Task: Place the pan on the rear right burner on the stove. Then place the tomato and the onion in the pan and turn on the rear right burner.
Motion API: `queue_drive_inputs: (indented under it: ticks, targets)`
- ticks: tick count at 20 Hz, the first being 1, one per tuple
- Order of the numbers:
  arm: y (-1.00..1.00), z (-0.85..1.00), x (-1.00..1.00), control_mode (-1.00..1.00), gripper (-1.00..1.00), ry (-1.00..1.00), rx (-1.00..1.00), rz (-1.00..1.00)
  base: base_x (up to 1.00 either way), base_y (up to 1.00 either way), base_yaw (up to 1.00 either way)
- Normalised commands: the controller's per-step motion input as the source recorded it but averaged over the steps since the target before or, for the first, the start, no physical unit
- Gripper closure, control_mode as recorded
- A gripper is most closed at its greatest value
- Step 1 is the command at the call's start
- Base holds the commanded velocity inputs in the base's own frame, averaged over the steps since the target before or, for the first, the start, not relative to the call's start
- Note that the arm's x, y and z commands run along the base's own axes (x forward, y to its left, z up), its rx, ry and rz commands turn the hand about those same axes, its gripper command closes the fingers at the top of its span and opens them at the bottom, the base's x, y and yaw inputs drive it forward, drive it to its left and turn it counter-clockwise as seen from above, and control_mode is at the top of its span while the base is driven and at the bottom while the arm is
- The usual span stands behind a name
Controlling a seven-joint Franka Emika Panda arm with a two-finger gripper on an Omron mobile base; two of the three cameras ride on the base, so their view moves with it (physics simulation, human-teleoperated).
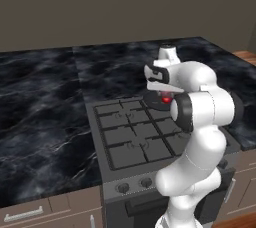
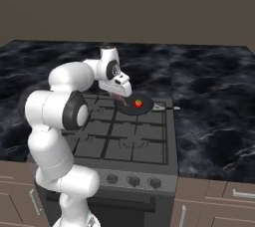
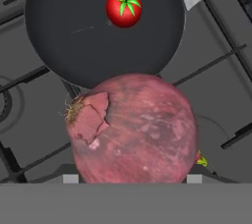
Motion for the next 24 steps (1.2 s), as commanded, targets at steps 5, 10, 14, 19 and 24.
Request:
queue_drive_inputs:
  ticks: [5, 10, 14, 19, 24]
  targets:
    - [-0.08, -0.2, 0.19, -1.0, 1.0, 0.0, 0.0, 0.0, 0.0, 0.0, 0.0]
    - [-0.07, -0.19, 0.21, -1.0, 1.0, 0.0, 0.0, 0.0, 0.0, 0.0, 0.0]
    - [-0.01, -0.18, 0.24, -1.0, 1.0, 0.0, 0.0, 0.0, 0.0, 0.0, 0.0]
    - [0.0, -0.26, 0.25, -1.0, 1.0, 0.0, 0.0, 0.0, 0.0, 0.0, 0.0]
    - [-0.02, -0.26, 0.26, -1.0, 1.0, 0.0, 0.0, 0.0, 0.0, 0.0, 0.0]
